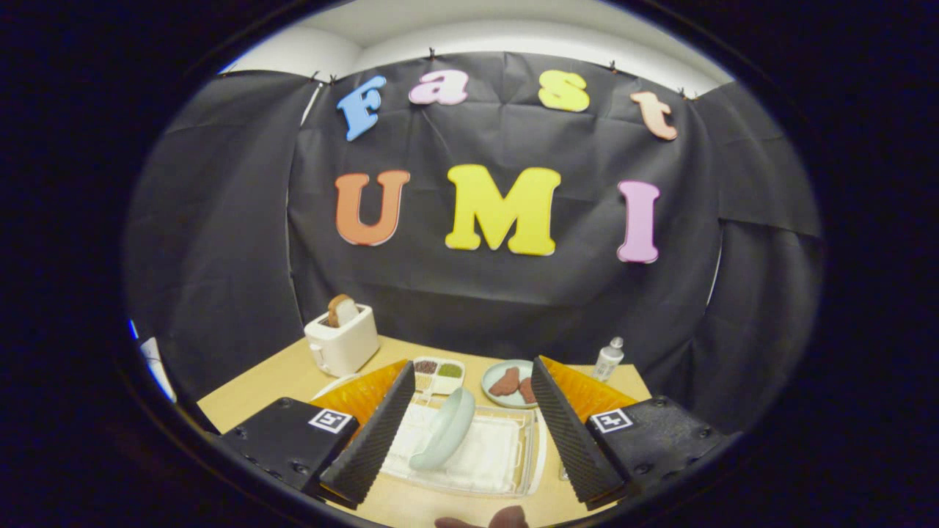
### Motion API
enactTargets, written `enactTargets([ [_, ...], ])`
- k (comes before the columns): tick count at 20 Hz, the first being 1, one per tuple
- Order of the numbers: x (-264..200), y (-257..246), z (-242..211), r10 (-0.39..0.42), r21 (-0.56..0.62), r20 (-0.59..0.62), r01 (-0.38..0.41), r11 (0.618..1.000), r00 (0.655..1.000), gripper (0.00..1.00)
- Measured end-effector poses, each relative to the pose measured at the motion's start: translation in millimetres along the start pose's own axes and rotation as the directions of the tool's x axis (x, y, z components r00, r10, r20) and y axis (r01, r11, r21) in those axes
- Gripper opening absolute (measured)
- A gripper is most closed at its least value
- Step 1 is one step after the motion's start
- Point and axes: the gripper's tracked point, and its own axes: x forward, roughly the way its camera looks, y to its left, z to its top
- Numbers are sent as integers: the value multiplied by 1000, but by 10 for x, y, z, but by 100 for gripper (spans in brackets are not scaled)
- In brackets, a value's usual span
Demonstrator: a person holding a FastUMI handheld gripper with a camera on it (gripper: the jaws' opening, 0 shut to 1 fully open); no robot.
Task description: Take the plate from the dish rack, then take the spoon from the basket and place it into the plate.
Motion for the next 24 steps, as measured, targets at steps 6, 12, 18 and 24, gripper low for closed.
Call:
enactTargets([
  [6, 705, 54, -394, -29, 34, -289, 40, 999, 957, 100],
  [12, 1120, 14, -863, -44, 124, -494, 120, 985, 869, 100],
  [18, 1349, 75, -1147, -18, 209, -597, 177, 962, 802, 90],
  [24, 1382, 155, -1245, -26, 244, -642, 237, 940, 766, 61],
])
